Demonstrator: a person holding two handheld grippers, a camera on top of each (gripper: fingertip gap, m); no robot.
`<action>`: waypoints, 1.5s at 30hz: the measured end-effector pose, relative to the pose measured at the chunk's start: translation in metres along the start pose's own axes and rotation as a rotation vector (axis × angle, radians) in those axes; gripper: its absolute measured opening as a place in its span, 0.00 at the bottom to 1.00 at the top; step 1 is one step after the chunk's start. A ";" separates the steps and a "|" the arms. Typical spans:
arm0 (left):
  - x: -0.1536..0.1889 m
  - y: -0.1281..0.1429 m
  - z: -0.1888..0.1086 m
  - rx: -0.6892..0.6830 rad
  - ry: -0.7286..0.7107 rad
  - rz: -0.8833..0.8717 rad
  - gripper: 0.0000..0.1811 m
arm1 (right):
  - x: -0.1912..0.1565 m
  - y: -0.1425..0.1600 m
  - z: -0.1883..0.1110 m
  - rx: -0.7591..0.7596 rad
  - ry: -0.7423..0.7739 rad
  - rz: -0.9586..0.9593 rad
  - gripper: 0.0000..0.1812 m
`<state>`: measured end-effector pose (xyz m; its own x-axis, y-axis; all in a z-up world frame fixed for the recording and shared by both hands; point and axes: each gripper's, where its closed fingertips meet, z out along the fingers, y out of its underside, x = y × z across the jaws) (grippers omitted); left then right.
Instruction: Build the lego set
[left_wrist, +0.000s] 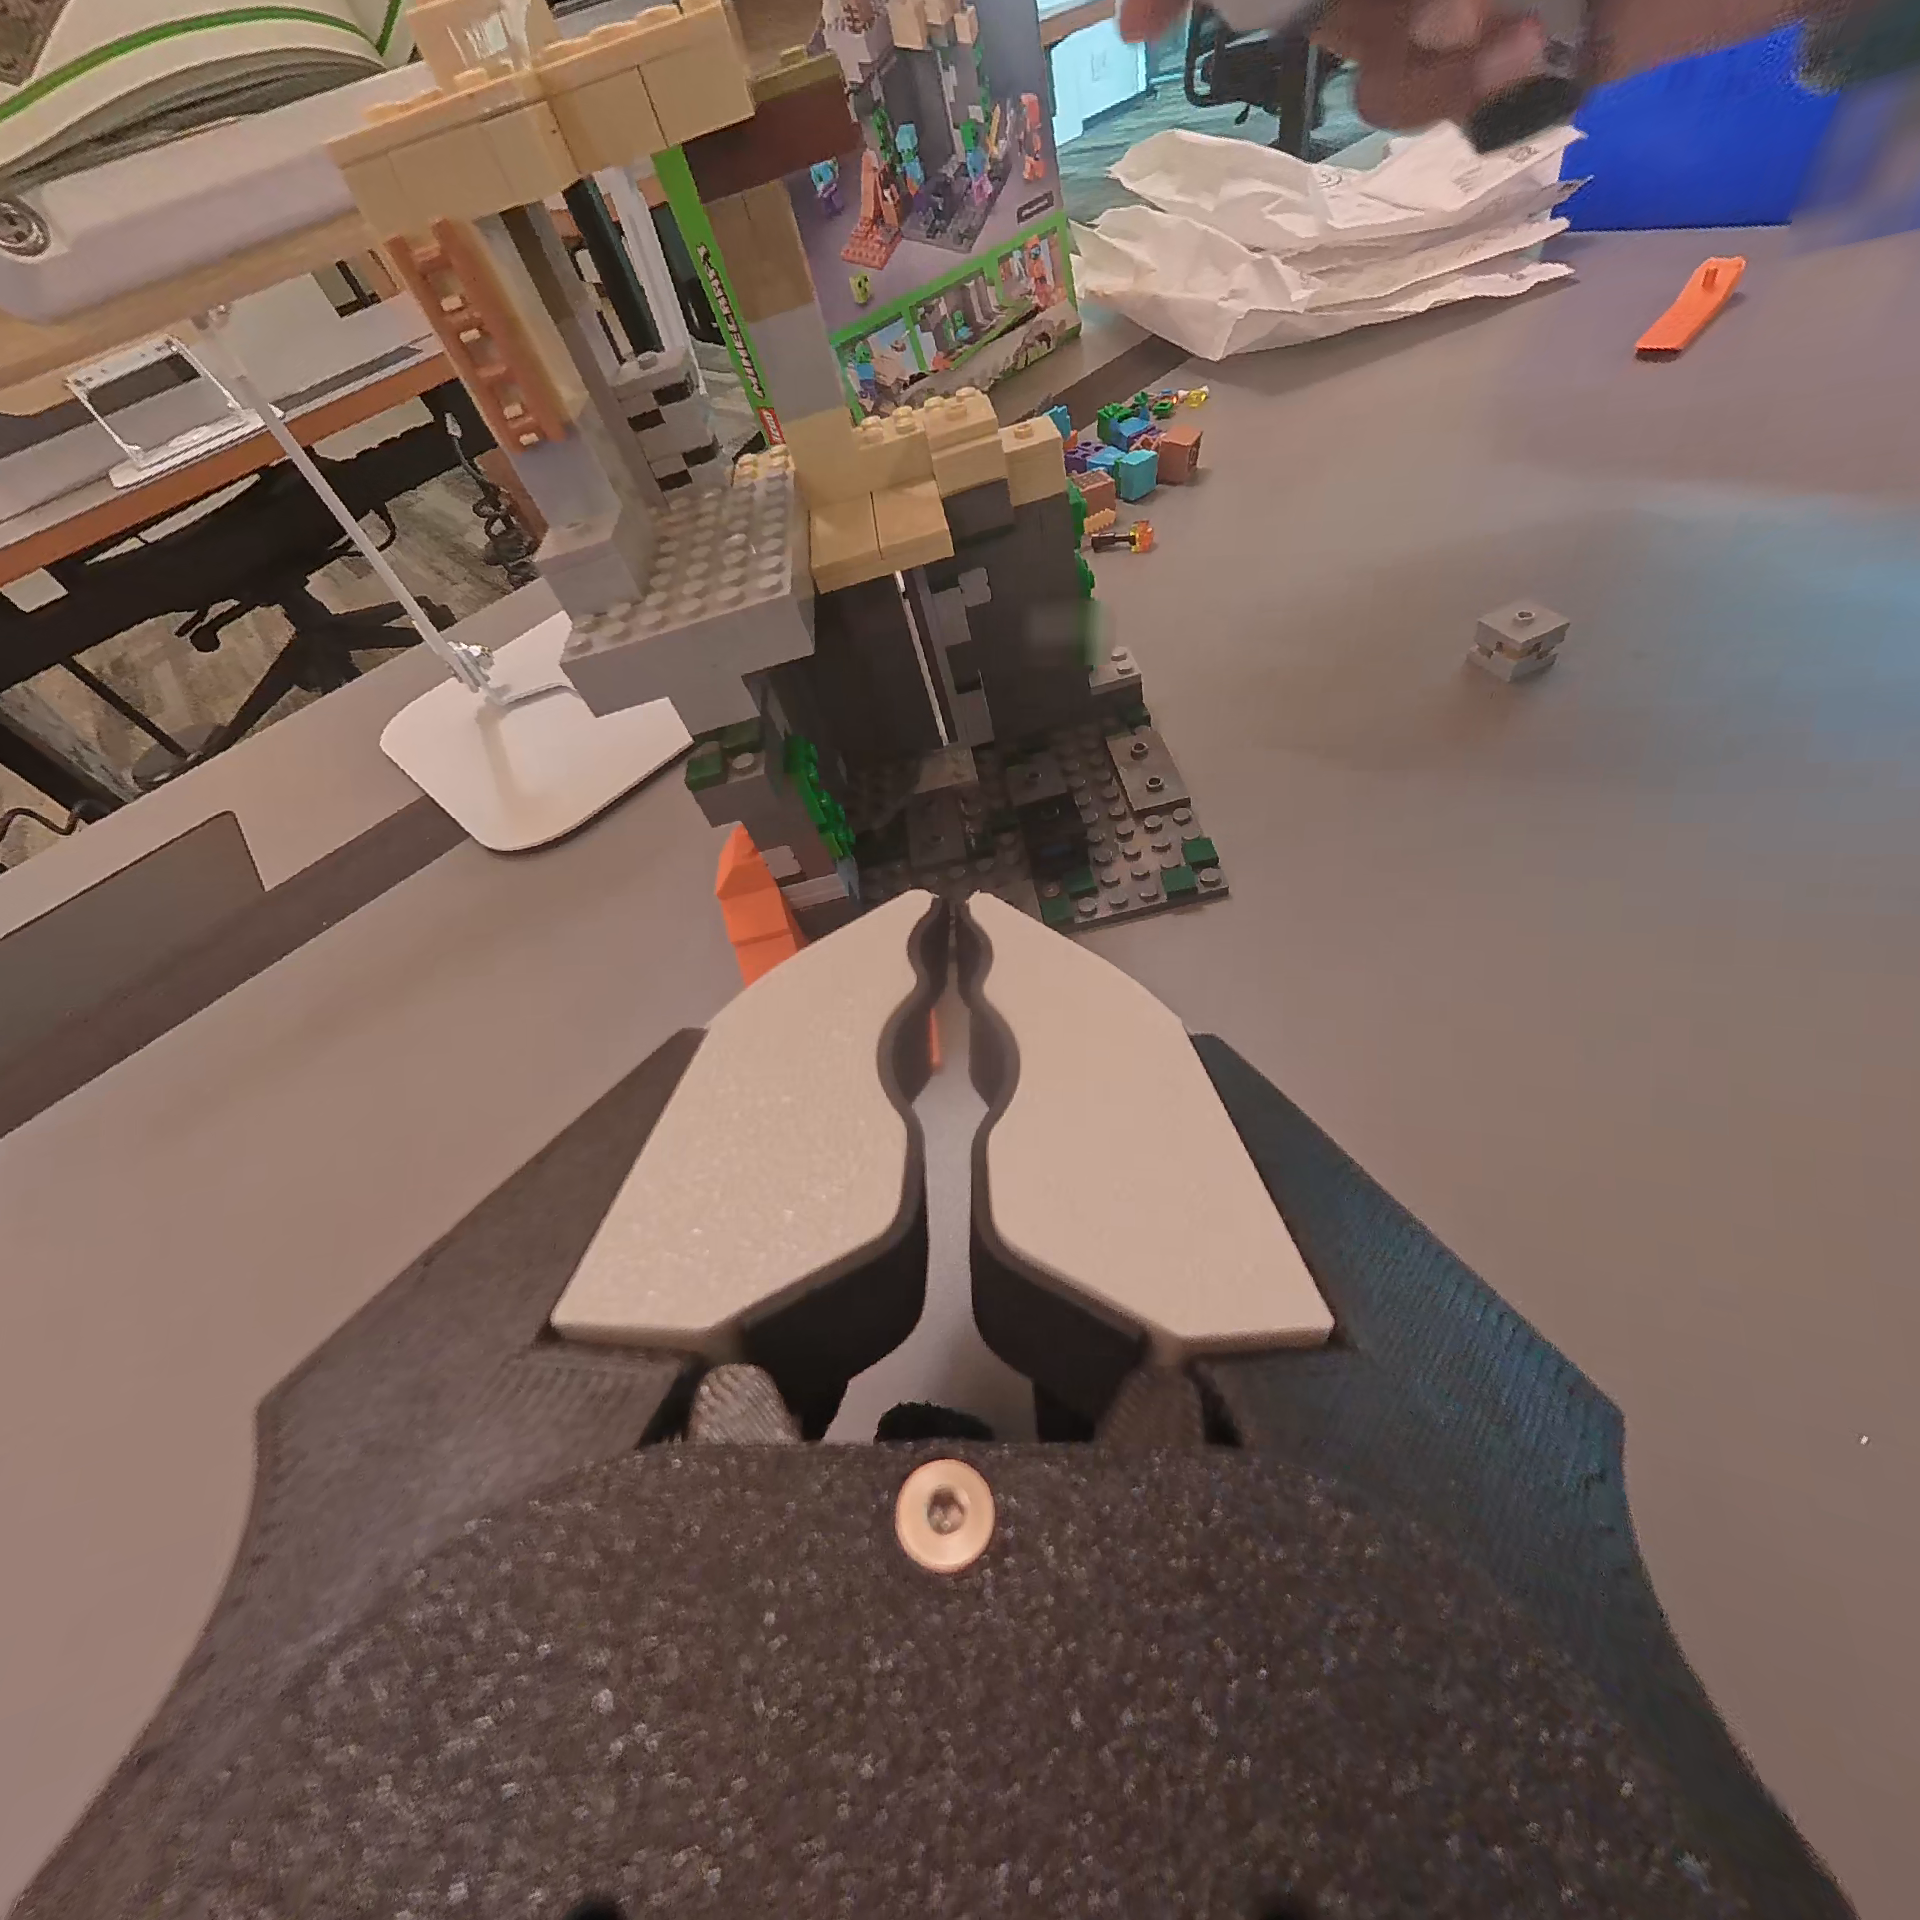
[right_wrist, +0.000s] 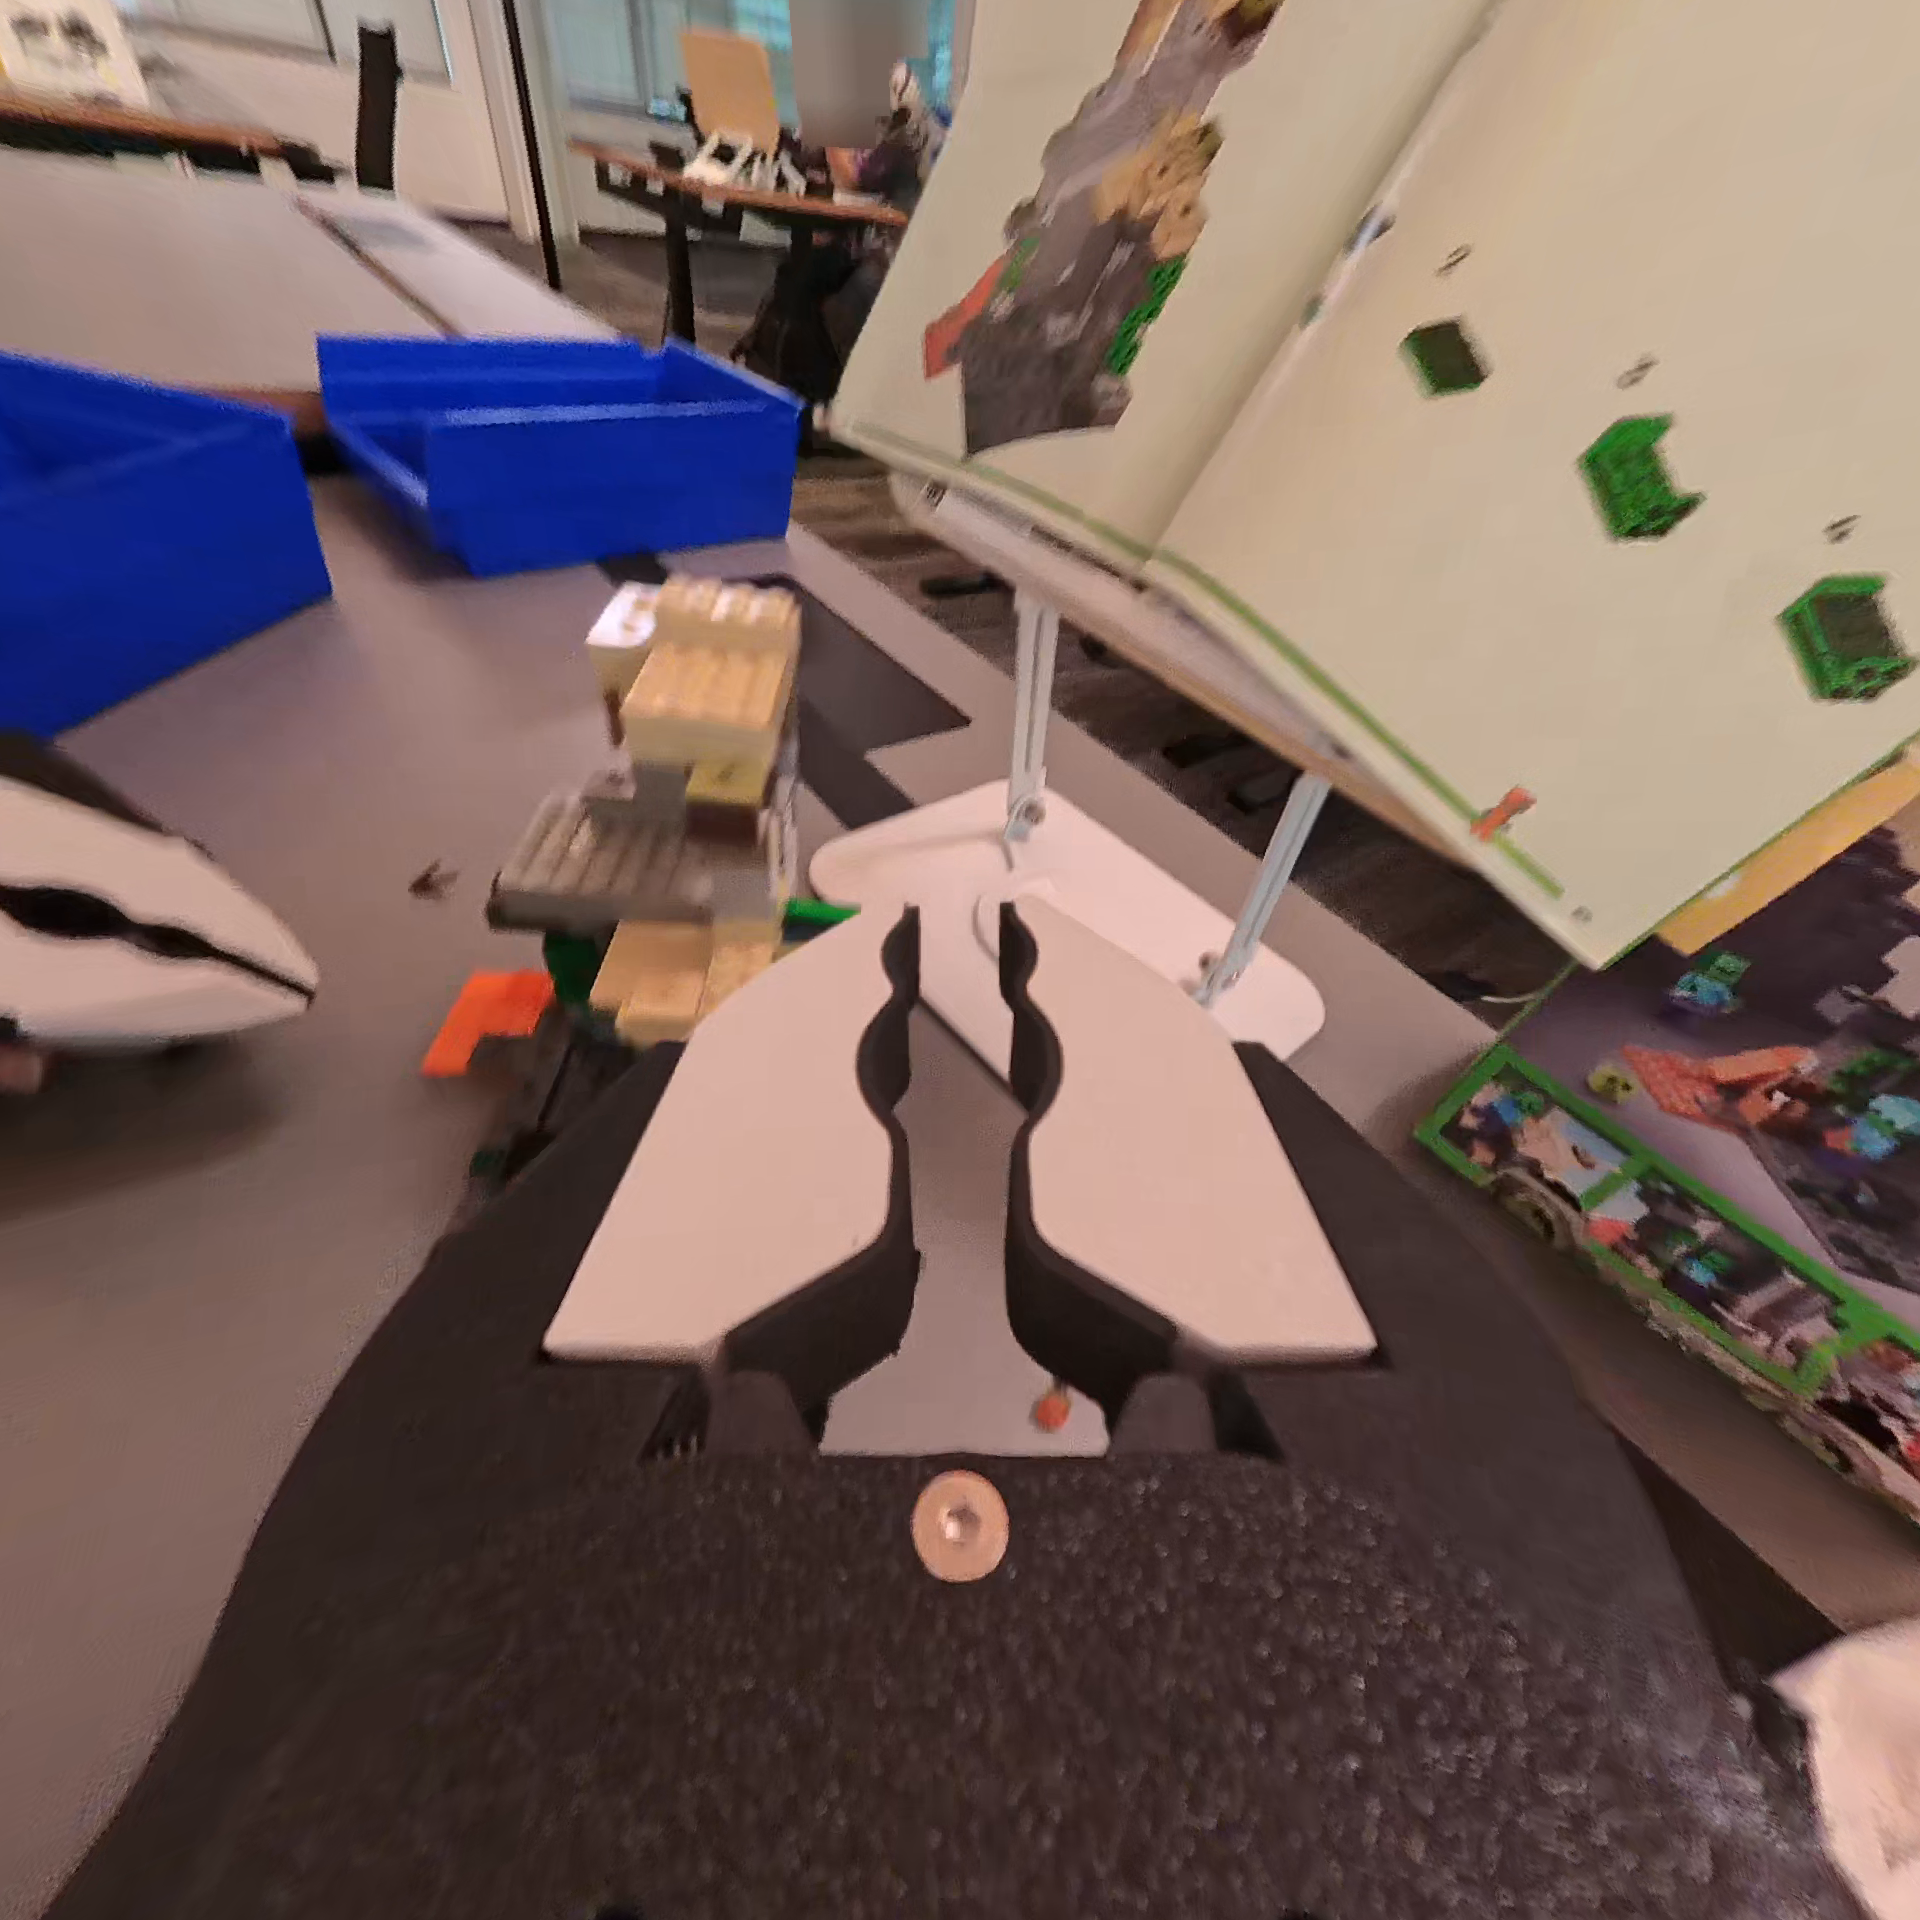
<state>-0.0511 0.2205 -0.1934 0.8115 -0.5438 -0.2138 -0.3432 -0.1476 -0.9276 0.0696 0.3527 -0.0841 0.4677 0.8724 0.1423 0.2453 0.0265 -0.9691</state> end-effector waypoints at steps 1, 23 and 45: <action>0.000 0.000 0.000 0.000 0.000 0.001 0.00 | -0.007 0.008 -0.004 -0.024 -0.009 -0.028 0.08; -0.001 0.002 0.001 -0.010 -0.003 0.009 0.00 | -0.079 0.160 -0.076 -0.456 -0.309 -0.123 0.20; 0.003 0.002 0.002 -0.013 -0.001 0.049 0.00 | -0.115 0.170 -0.090 -0.546 -0.472 -0.151 0.09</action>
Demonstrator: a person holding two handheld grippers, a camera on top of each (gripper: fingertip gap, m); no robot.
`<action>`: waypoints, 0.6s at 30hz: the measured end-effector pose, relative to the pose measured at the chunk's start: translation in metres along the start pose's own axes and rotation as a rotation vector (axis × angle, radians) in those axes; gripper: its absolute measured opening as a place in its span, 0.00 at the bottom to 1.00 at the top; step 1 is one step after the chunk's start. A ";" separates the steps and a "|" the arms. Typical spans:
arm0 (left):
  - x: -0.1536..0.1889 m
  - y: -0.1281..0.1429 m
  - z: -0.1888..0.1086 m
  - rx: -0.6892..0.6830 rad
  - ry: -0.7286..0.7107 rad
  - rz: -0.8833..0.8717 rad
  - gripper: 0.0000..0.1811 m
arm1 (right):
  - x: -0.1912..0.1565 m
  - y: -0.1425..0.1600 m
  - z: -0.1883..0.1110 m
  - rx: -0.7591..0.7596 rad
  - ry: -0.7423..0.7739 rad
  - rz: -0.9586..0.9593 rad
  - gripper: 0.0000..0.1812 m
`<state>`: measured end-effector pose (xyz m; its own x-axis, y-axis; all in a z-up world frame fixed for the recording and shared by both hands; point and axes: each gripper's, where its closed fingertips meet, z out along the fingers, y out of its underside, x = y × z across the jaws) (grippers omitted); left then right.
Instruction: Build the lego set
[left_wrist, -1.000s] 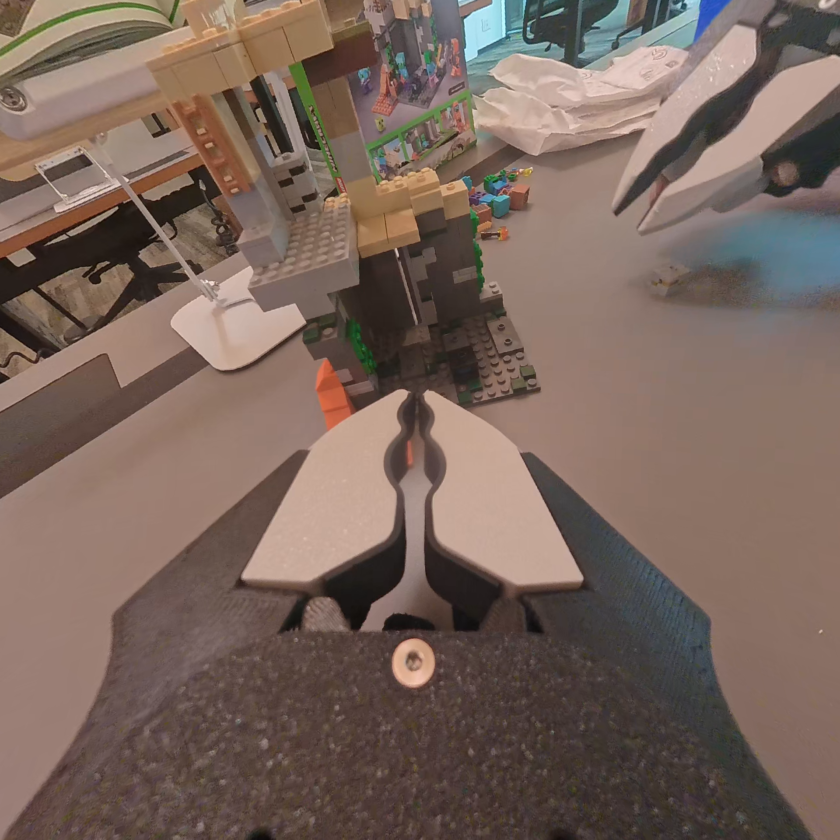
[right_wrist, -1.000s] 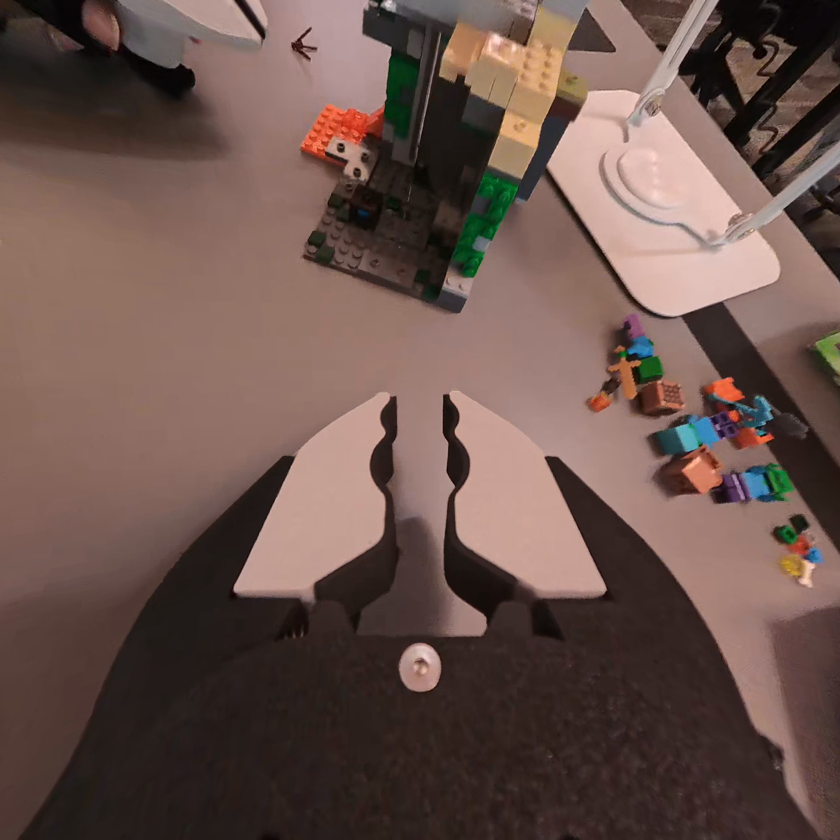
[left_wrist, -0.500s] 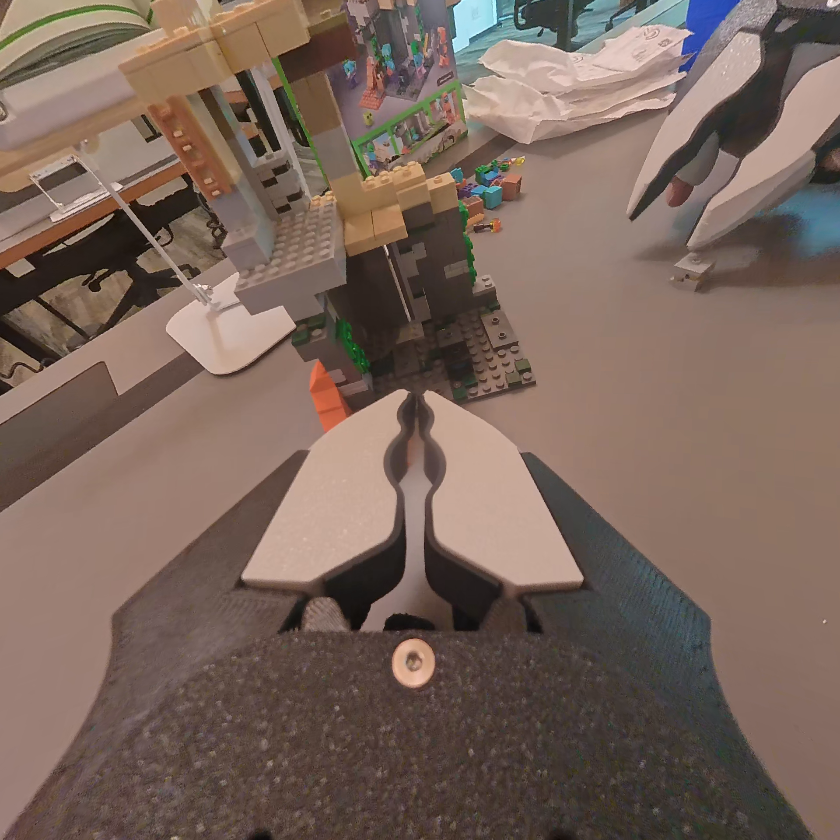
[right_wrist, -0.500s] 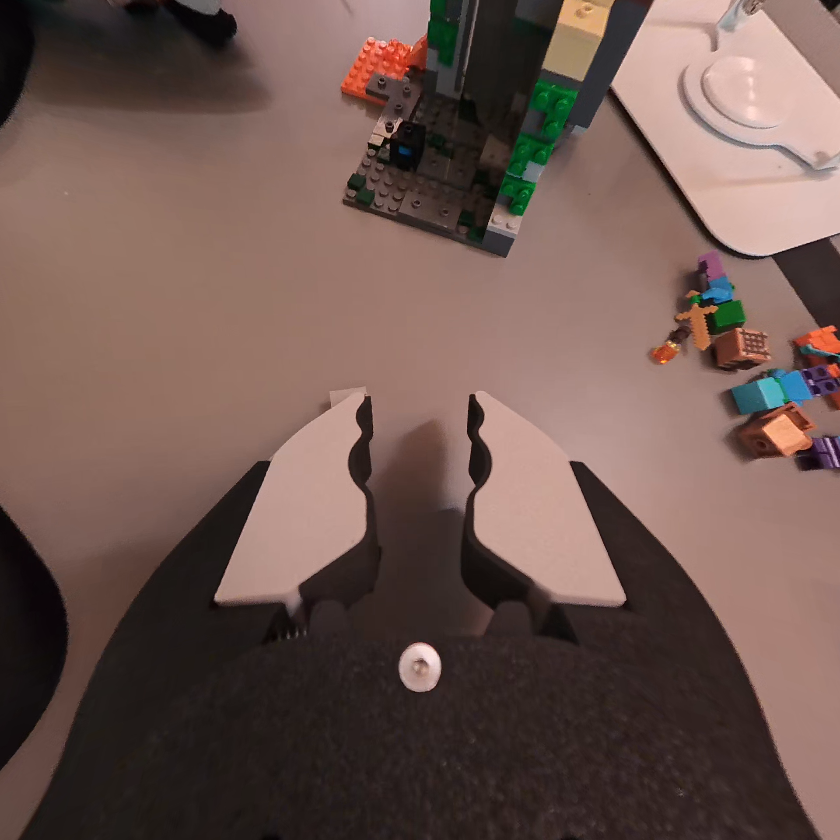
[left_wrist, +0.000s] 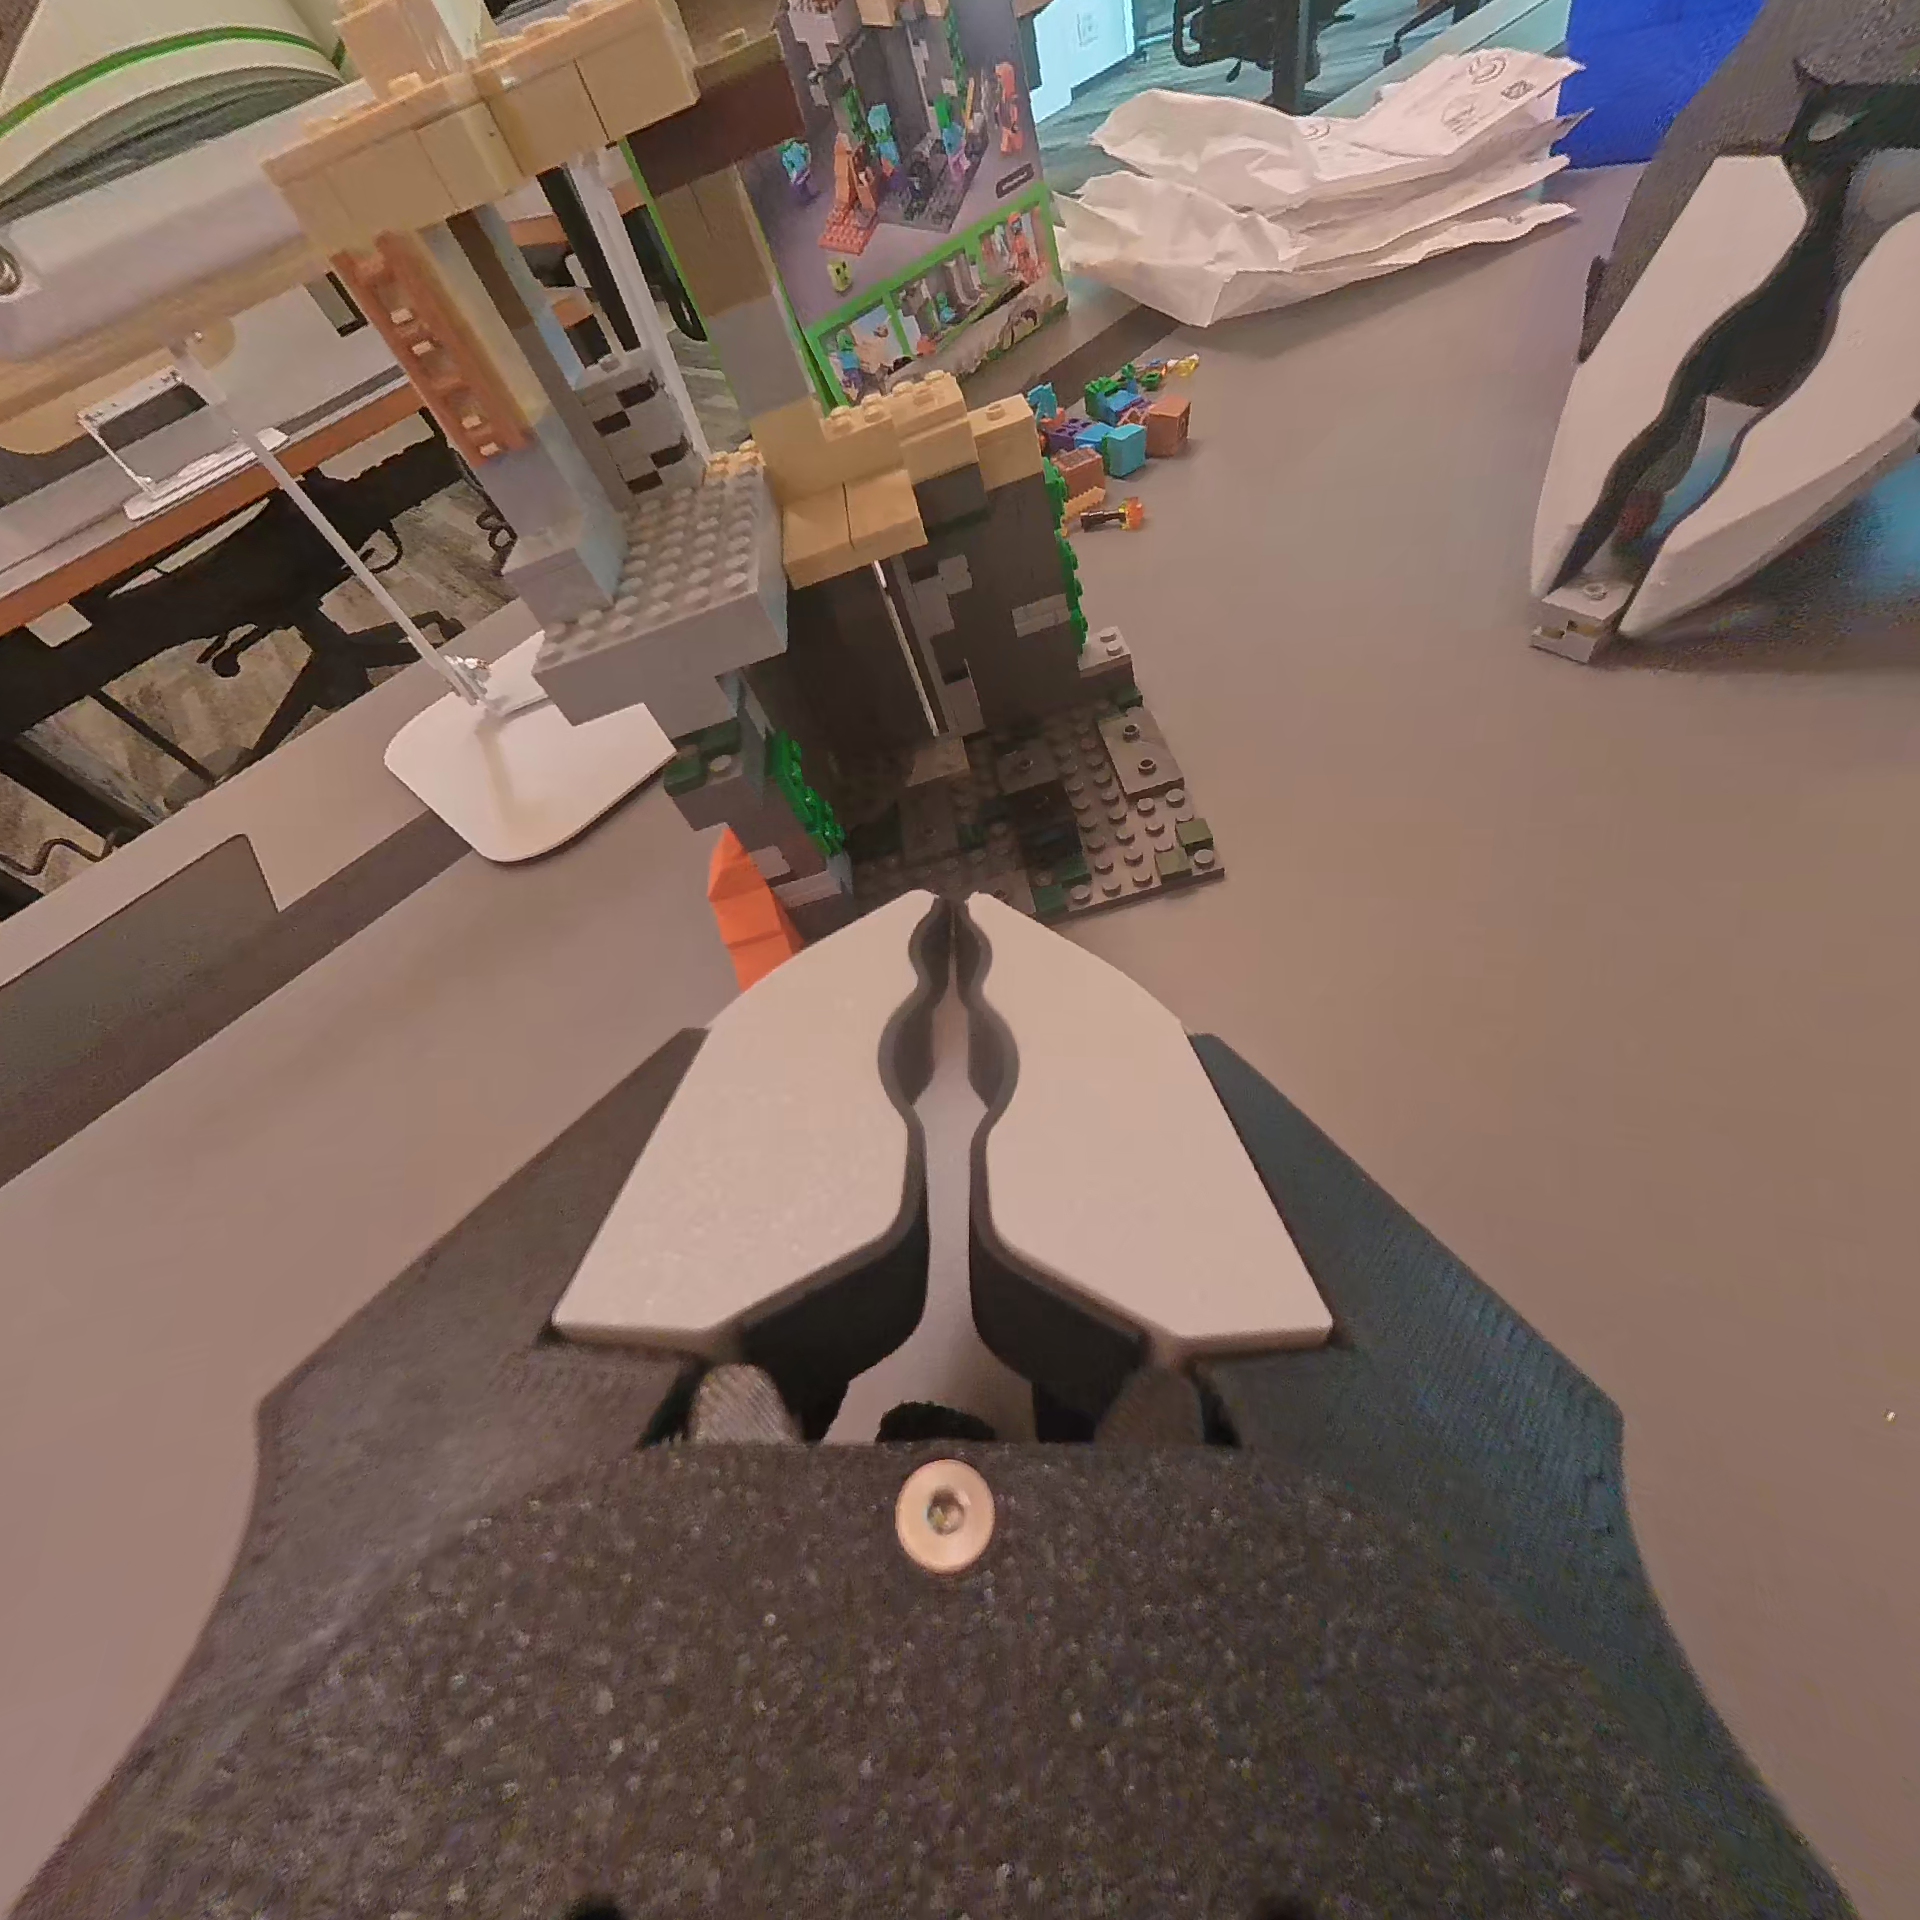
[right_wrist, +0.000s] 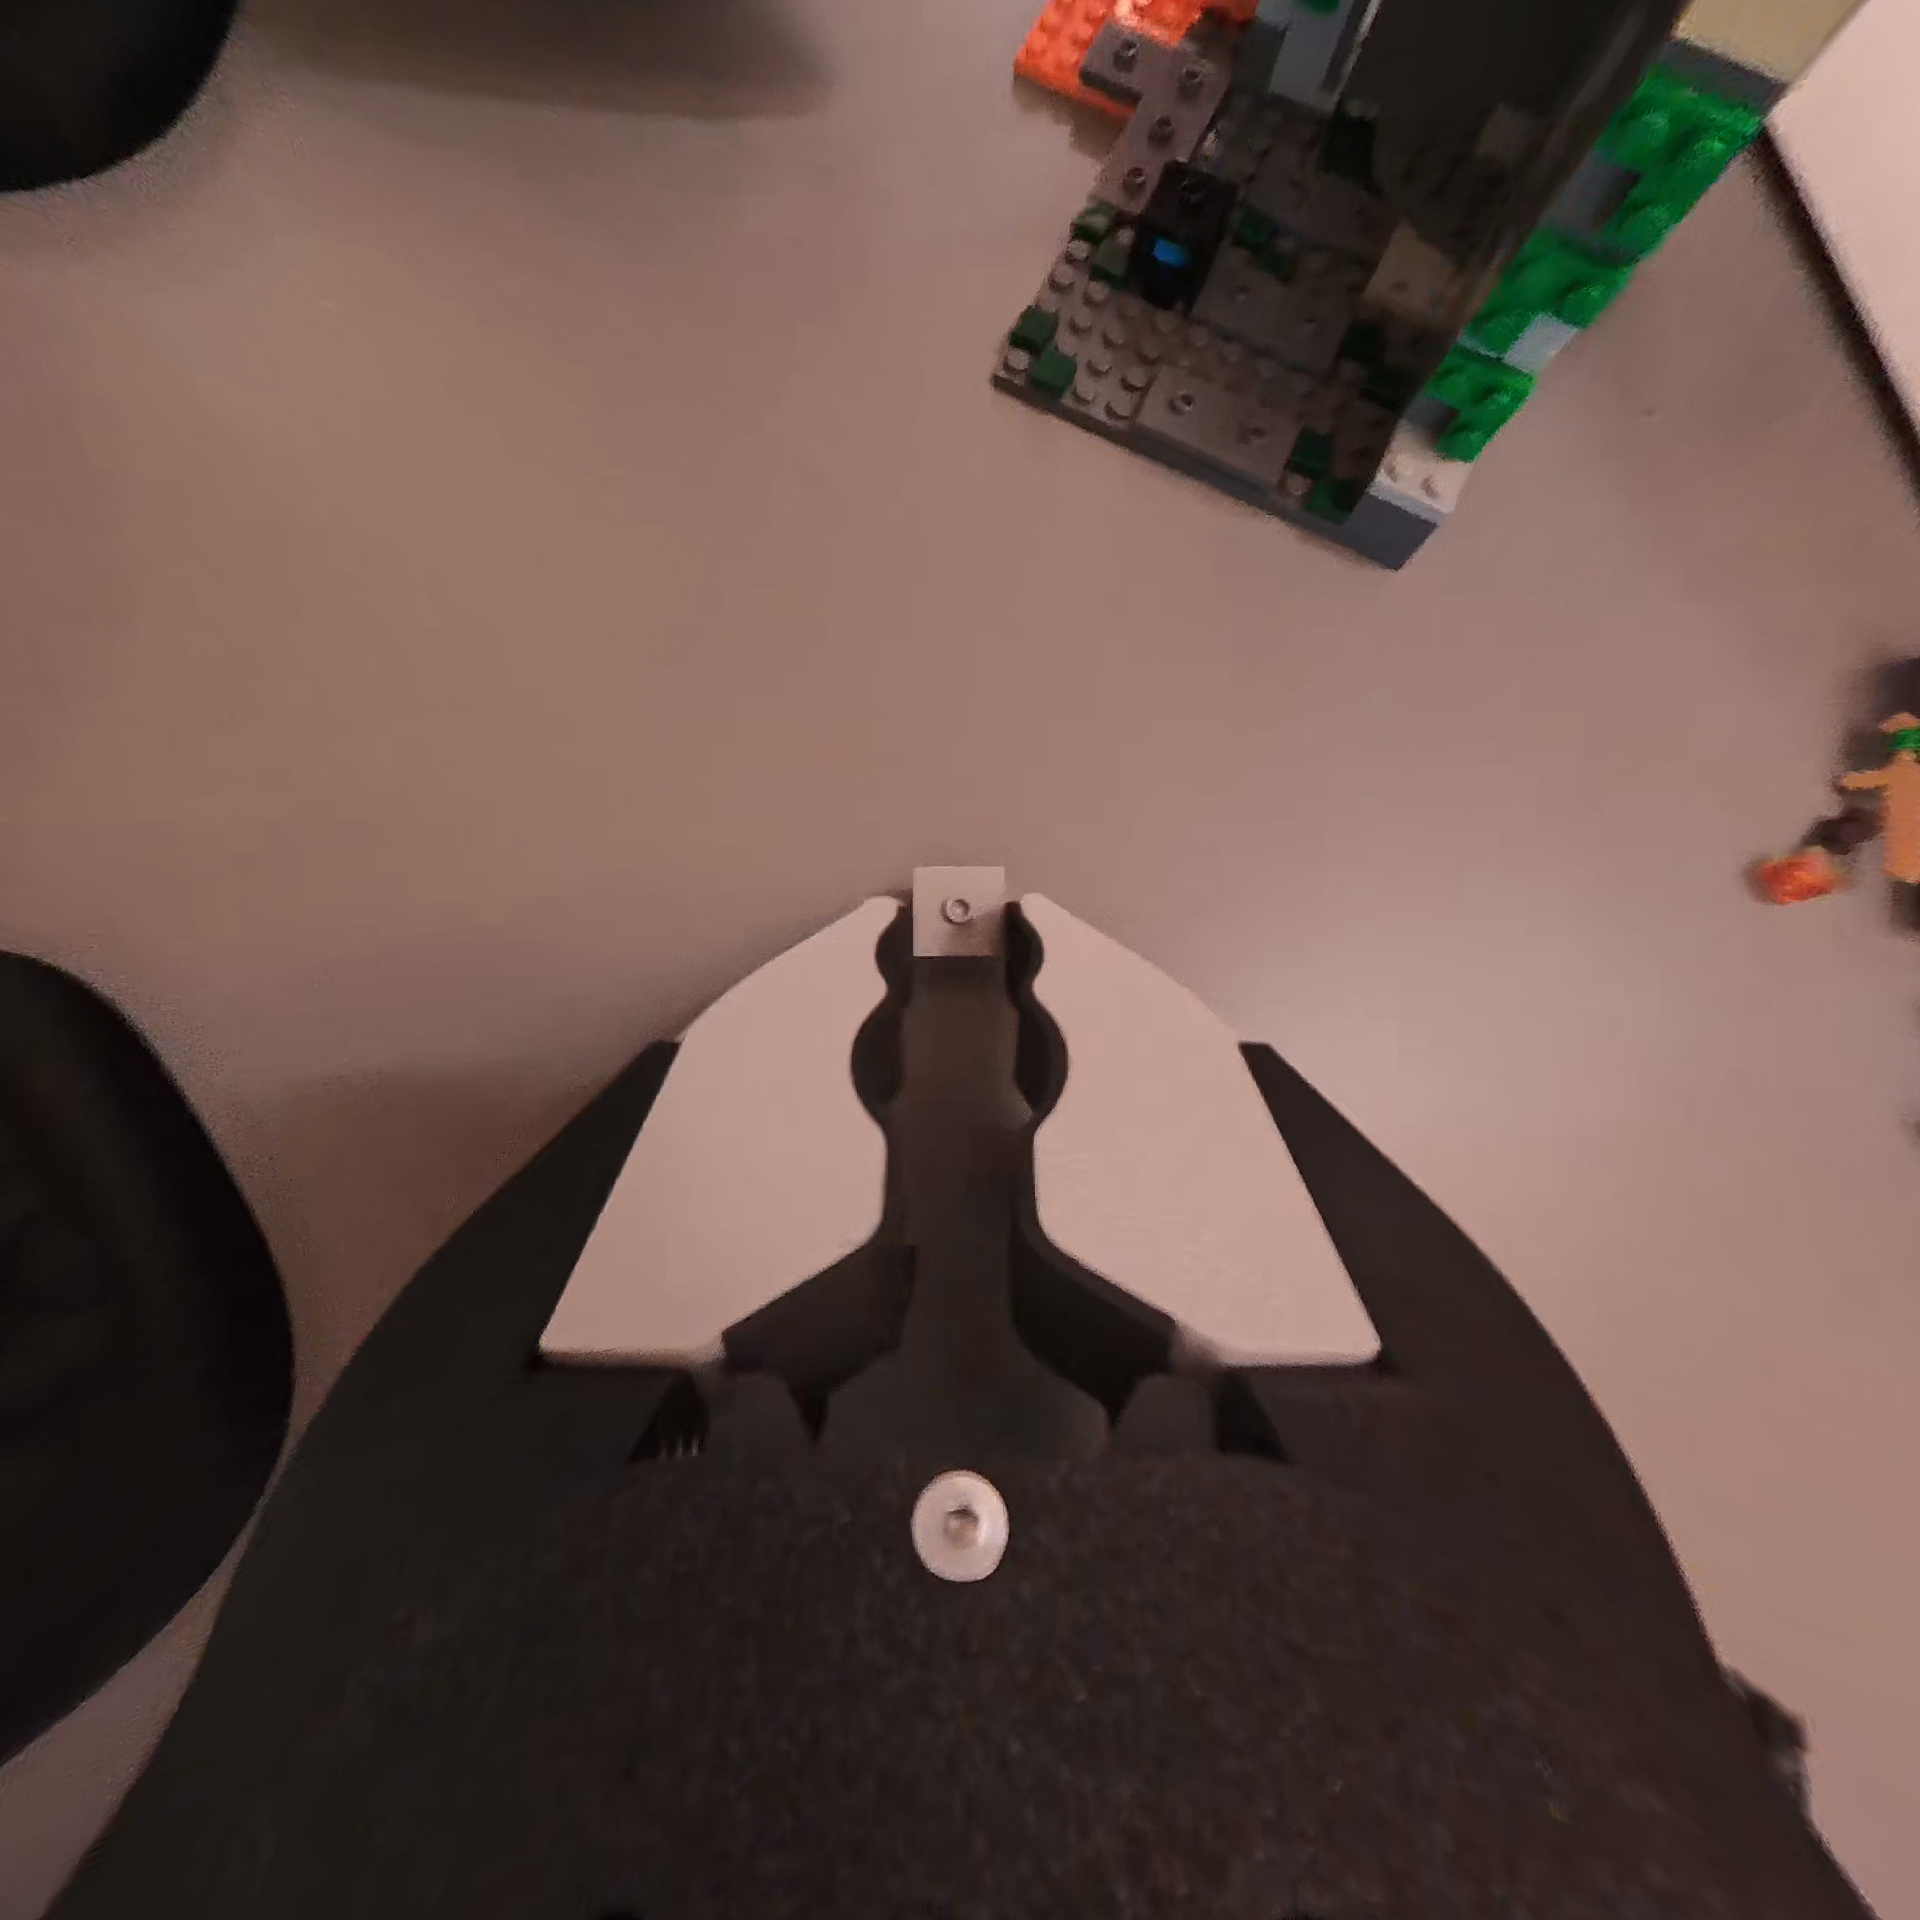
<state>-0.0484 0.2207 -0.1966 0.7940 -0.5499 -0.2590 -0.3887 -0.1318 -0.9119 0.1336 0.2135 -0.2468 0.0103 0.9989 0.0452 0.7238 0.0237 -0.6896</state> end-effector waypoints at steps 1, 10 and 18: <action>0.000 0.000 0.000 0.000 0.000 0.002 0.00 | -0.003 -0.002 0.000 0.002 -0.015 0.003 0.09; 0.003 -0.002 0.000 0.012 0.010 0.018 0.00 | -0.013 -0.037 0.006 0.141 -0.085 0.122 0.09; 0.025 -0.020 -0.005 0.095 0.085 0.061 0.05 | -0.008 -0.077 0.010 0.279 0.030 0.165 0.09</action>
<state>-0.0230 0.2050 -0.1828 0.7265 -0.6228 -0.2905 -0.3856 -0.0196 -0.9225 0.0707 0.2041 -0.2010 0.1349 0.9887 -0.0653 0.4936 -0.1242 -0.8608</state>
